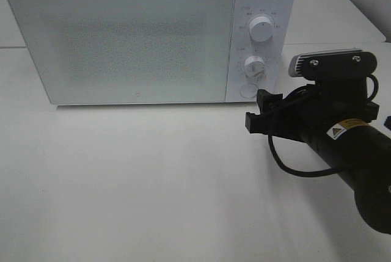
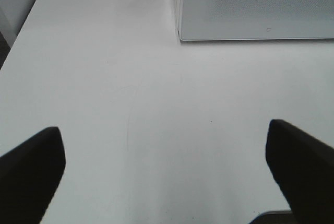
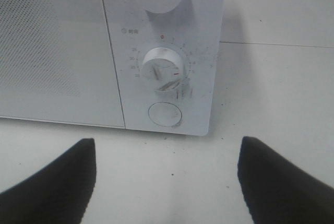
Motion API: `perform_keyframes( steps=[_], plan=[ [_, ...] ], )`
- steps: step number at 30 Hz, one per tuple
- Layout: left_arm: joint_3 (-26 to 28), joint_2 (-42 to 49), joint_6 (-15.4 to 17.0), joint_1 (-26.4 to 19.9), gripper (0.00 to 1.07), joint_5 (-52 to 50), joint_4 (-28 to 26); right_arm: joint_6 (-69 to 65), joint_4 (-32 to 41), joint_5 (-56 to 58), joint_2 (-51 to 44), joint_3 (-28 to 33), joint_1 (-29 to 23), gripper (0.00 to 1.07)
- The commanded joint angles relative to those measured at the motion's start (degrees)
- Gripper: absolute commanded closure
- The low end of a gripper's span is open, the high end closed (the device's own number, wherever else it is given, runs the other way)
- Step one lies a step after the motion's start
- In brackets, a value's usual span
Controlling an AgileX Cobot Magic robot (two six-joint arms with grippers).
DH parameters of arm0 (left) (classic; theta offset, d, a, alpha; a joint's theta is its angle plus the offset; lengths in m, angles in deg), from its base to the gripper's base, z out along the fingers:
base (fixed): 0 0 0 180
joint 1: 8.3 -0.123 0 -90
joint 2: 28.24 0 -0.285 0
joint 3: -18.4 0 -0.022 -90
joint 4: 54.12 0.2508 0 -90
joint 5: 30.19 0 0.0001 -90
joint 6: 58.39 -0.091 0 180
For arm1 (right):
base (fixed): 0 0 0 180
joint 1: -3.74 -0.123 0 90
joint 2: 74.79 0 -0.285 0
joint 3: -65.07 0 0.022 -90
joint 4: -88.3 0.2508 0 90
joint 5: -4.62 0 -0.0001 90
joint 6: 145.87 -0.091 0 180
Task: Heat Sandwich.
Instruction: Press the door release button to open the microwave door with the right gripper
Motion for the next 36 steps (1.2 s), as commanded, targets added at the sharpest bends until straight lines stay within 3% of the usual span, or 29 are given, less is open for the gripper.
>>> perform_keyframes(
  steps=[1,20,36],
  plan=[
    [-0.1,0.3,0.1,-0.1,0.07,-0.5,-0.4,1.0,1.1,-0.7,0.7,-1.6,-1.5,0.34],
    [-0.1,0.3,0.1,-0.1,0.07,-0.5,-0.4,-4.2,2.7,-0.2,1.9,-2.3,-3.0,0.34],
    [-0.1,0.3,0.1,-0.1,0.07,-0.5,-0.4,-45.7,2.7,-0.6,1.9,-2.3,-3.0,0.38]
  ],
)
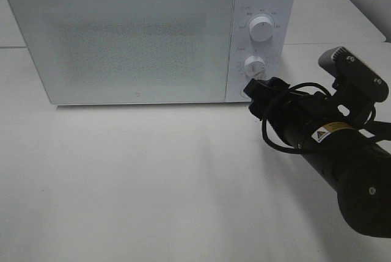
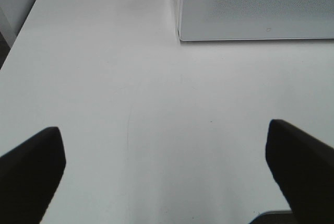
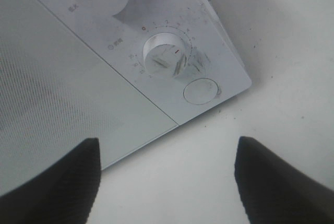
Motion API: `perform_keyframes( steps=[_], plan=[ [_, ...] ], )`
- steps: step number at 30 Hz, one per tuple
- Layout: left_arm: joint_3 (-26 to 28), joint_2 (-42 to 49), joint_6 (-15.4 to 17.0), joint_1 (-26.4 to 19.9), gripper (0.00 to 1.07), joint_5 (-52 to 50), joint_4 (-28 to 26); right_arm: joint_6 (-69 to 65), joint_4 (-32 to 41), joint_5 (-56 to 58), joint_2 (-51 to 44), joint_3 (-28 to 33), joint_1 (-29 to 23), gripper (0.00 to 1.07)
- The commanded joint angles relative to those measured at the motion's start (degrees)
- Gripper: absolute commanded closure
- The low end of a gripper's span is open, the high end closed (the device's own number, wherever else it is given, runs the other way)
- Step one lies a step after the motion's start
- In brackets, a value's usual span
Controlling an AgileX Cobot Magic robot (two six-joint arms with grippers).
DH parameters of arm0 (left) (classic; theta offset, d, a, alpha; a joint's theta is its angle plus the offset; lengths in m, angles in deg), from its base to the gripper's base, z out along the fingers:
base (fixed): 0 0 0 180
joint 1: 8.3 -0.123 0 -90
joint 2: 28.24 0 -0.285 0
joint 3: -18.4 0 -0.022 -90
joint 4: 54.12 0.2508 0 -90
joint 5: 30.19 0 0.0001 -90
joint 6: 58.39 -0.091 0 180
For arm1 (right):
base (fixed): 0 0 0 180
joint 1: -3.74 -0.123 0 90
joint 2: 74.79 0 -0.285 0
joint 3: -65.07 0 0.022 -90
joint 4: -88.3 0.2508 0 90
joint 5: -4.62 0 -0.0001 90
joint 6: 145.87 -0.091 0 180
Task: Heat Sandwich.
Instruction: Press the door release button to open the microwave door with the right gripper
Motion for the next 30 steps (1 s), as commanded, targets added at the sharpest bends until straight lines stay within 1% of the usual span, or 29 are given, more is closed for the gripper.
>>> perform_keyframes(
  steps=[1,2,3,4,7,10,11,13,14,15,16,17,18,19,20,21,22,30],
  plan=[
    [-0.1,0.3,0.1,-0.1,0.07,-0.5,-0.4,-12.1,-0.3,-0.6,-0.3,-0.5,-0.2,0.39],
    [-0.1,0.3,0.1,-0.1,0.07,-0.5,-0.4,-20.7,-0.3,-0.6,-0.3,-0.5,-0.2,0.40],
    [-0.1,0.3,0.1,-0.1,0.07,-0.5,-0.4,-24.2,-0.3,-0.6,-0.3,-0.5,-0.2,0.40],
    [-0.1,0.3,0.1,-0.1,0.07,-0.5,-0.4,-24.2,-0.3,-0.6,-0.3,-0.5,-0.2,0.40],
    [-0.1,0.3,0.1,-0.1,0.07,-0.5,-0.4,-38.3,-0.3,-0.5,-0.3,-0.5,-0.2,0.45],
    [-0.1,0.3,0.1,-0.1,0.07,-0.5,-0.4,-42.4,-0.3,-0.5,-0.3,-0.5,-0.2,0.47],
    [-0.1,0.3,0.1,-0.1,0.07,-0.5,-0.4,-43.6,-0.3,-0.5,-0.3,-0.5,-0.2,0.49],
    [-0.1,0.3,0.1,-0.1,0.07,-0.5,-0.4,-44.7,-0.3,-0.3,-0.3,-0.5,-0.2,0.57],
    [-0.1,0.3,0.1,-0.1,0.07,-0.5,-0.4,-44.7,-0.3,-0.3,-0.3,-0.5,-0.2,0.57],
    [-0.1,0.3,0.1,-0.1,0.07,-0.5,-0.4,-44.7,-0.3,0.0,-0.3,-0.5,-0.2,0.61],
    [-0.1,0.3,0.1,-0.1,0.07,-0.5,-0.4,-44.7,0.1,0.7,-0.3,-0.5,-0.2,0.70],
    [-0.1,0.3,0.1,-0.1,0.07,-0.5,-0.4,-44.9,0.7,1.3,-0.3,-0.5,-0.2,0.77],
    [-0.1,0.3,0.1,-0.1,0.07,-0.5,-0.4,-44.9,0.7,1.3,-0.3,-0.5,-0.2,0.77],
    [-0.1,0.3,0.1,-0.1,0.07,-0.5,-0.4,-44.9,1.2,1.9,-0.3,-0.5,-0.2,0.82],
    [-0.1,0.3,0.1,-0.1,0.07,-0.5,-0.4,-45.8,1.8,3.4,-0.3,-0.5,0.1,0.97],
    [-0.1,0.3,0.1,-0.1,0.07,-0.5,-0.4,-46.2,1.9,3.9,-0.3,-0.5,0.2,1.03],
    [-0.1,0.3,0.1,-0.1,0.07,-0.5,-0.4,-46.6,1.9,4.2,-0.3,-0.5,0.2,1.07],
    [-0.1,0.3,0.1,-0.1,0.07,-0.5,-0.4,-47.7,2.2,4.2,-0.3,-0.5,0.2,1.07]
  ],
)
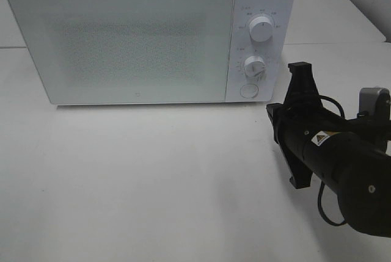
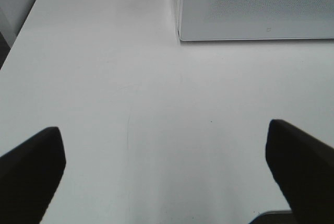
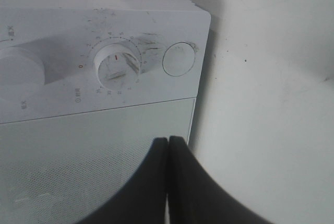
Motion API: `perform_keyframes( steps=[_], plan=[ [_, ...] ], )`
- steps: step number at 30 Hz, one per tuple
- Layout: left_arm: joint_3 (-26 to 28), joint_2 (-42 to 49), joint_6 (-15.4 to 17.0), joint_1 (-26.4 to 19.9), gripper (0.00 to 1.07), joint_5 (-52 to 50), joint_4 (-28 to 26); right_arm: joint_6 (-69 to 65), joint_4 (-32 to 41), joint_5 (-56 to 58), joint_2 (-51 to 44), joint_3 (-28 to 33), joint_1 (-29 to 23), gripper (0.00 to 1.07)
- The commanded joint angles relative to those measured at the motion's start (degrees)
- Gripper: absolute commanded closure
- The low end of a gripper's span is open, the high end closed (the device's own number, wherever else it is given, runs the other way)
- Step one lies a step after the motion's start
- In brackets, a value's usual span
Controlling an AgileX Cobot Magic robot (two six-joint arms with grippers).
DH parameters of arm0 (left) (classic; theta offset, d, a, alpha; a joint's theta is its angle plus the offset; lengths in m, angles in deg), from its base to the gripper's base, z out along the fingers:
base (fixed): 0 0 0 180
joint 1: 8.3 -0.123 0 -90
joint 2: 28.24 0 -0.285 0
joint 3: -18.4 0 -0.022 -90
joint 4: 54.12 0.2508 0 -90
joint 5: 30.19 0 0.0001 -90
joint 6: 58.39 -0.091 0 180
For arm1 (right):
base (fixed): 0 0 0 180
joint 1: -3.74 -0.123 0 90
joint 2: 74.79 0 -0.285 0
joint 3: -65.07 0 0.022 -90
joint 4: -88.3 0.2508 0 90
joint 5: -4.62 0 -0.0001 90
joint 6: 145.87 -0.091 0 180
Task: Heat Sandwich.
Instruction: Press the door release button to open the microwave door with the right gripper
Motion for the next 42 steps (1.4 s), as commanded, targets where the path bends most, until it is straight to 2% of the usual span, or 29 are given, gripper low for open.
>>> perform_keyframes(
  steps=[1,8,17,18,25,42],
  plan=[
    [-0.1,0.3,0.1,-0.1,0.07,-0.5,-0.4,-0.5,0.3,0.3,-0.3,-0.5,0.2,1.07],
    [-0.1,0.3,0.1,-0.1,0.07,-0.5,-0.4,-1.5,0.7,0.3,0.6,-0.8,0.2,1.07],
    [-0.1,0.3,0.1,-0.1,0.07,-0.5,-0.4,-5.3,-1.2,0.1,6.9,-4.5,0.6,1.07],
    [-0.1,0.3,0.1,-0.1,0.07,-0.5,-0.4,-5.8,-3.7,0.5,8.1,-5.4,1.9,1.07],
    [-0.1,0.3,0.1,-0.1,0.07,-0.5,-0.4,-8.7,-9.4,1.9,11.1,-8.9,6.8,1.07],
    [-0.1,0.3,0.1,-0.1,0.07,-0.5,-0.4,-11.9,-17.0,5.6,18.8,-19.5,14.3,1.07]
  ],
)
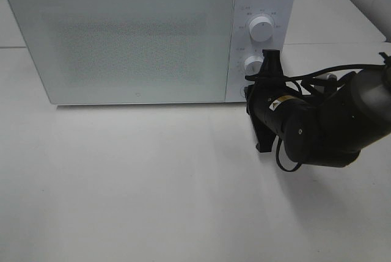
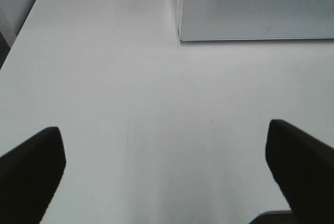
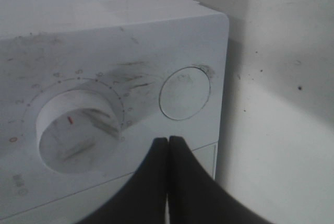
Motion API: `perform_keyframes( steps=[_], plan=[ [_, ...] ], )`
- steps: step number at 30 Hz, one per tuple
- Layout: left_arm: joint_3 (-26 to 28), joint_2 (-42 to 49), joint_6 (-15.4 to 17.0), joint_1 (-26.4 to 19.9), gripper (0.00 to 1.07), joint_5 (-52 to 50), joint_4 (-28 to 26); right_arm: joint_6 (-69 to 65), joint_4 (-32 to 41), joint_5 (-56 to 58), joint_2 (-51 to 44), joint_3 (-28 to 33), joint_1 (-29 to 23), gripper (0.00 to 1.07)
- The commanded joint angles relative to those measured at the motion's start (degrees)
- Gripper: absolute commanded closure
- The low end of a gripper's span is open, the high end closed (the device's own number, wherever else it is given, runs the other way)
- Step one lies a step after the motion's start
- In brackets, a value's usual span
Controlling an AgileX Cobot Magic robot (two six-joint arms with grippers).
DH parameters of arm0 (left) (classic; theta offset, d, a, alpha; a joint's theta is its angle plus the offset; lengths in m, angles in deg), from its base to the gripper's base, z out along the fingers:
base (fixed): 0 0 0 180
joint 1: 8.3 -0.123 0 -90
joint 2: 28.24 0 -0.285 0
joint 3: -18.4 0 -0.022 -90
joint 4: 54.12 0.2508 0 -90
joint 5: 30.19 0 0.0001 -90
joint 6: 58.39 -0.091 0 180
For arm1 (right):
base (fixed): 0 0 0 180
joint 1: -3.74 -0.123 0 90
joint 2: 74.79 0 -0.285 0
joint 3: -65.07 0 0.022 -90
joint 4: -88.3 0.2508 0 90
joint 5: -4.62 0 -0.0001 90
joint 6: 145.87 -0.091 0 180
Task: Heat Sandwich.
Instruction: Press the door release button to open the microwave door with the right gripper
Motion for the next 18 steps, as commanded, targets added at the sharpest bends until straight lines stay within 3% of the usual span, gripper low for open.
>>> perform_keyframes(
  steps=[1,18],
  plan=[
    [-0.1,0.3,0.1,-0.1,0.07,-0.5,-0.4,-0.7,-1.9,1.7,1.3,-2.3,1.3,1.07],
    [-0.1,0.3,0.1,-0.1,0.07,-0.5,-0.4,-1.4,-0.1,2.7,7.6,-8.0,2.3,1.07]
  ],
)
